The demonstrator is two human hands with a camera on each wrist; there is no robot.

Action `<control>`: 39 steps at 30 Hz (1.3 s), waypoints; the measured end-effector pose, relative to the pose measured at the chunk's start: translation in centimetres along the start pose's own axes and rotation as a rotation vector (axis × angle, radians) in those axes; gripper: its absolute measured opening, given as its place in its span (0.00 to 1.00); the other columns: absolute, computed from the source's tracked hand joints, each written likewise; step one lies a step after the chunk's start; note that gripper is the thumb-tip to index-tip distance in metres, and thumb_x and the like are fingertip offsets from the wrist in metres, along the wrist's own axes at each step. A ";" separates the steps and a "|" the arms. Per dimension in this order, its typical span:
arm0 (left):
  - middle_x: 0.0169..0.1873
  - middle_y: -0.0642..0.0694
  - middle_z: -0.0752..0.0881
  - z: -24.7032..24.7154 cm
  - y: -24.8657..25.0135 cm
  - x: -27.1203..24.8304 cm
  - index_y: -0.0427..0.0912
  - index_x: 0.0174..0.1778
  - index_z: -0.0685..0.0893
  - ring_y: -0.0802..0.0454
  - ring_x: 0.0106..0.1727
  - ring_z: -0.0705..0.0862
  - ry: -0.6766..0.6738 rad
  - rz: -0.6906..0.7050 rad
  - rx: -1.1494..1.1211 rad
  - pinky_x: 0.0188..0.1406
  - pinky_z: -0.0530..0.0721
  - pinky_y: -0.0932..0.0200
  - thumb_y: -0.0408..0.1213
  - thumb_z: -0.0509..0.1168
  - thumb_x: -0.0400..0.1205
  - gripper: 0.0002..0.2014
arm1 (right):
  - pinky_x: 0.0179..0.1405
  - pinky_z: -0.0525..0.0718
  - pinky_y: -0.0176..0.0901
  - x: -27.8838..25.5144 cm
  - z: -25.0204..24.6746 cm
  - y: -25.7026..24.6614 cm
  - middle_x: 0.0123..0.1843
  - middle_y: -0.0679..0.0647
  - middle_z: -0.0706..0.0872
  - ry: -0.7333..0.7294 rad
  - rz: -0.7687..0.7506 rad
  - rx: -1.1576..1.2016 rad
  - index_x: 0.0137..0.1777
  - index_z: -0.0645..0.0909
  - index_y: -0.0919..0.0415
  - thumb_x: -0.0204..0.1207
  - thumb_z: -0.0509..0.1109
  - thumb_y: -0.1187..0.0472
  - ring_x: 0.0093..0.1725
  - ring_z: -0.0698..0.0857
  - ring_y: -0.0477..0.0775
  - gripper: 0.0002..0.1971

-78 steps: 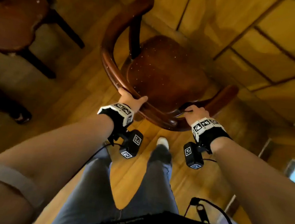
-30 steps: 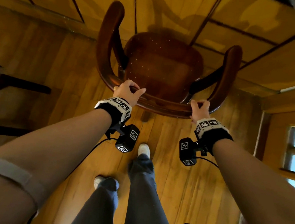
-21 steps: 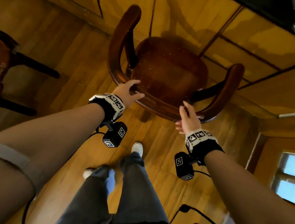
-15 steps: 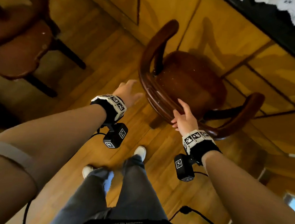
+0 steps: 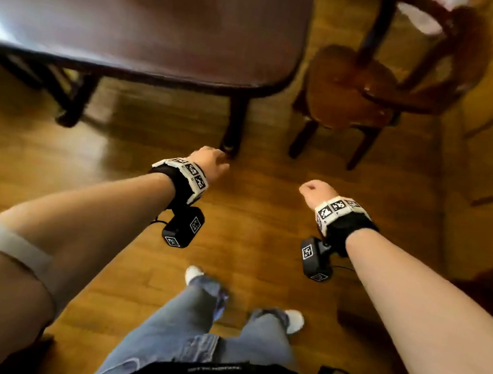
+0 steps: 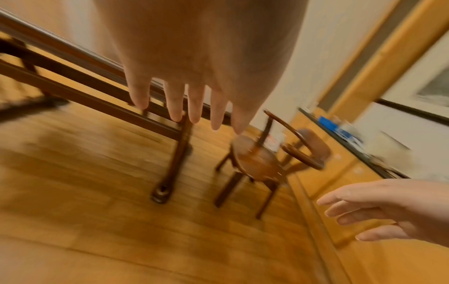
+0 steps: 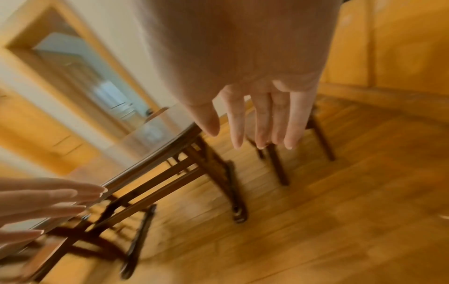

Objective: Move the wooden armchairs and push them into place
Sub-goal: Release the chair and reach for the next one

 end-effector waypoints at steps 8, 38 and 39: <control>0.79 0.38 0.70 -8.5 -26.9 -5.4 0.42 0.79 0.69 0.39 0.78 0.71 0.153 -0.387 -0.236 0.78 0.69 0.46 0.49 0.59 0.85 0.27 | 0.67 0.76 0.46 1.0 13.6 -30.6 0.69 0.55 0.83 -0.225 -0.427 -0.297 0.68 0.81 0.57 0.82 0.62 0.53 0.68 0.81 0.59 0.18; 0.83 0.36 0.58 -29.4 -86.2 -3.8 0.48 0.82 0.64 0.36 0.82 0.61 0.252 -1.047 -0.643 0.81 0.62 0.48 0.49 0.57 0.86 0.28 | 0.72 0.75 0.53 2.9 53.6 -102.3 0.79 0.59 0.71 -0.456 -1.017 -1.059 0.80 0.67 0.50 0.81 0.62 0.53 0.74 0.76 0.64 0.26; 0.83 0.37 0.58 -30.5 -88.7 -3.7 0.48 0.83 0.64 0.36 0.83 0.61 0.254 -1.032 -0.631 0.81 0.61 0.48 0.49 0.57 0.86 0.28 | 0.74 0.74 0.53 2.8 55.3 -104.6 0.79 0.58 0.72 -0.452 -1.011 -1.066 0.79 0.69 0.49 0.81 0.62 0.52 0.74 0.75 0.64 0.25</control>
Point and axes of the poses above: each hand's wrist, its own x-axis towards the middle knuckle, its own z-axis out of the palm, y = z × x, the point moved 3 cm from there along x, towards the middle knuckle
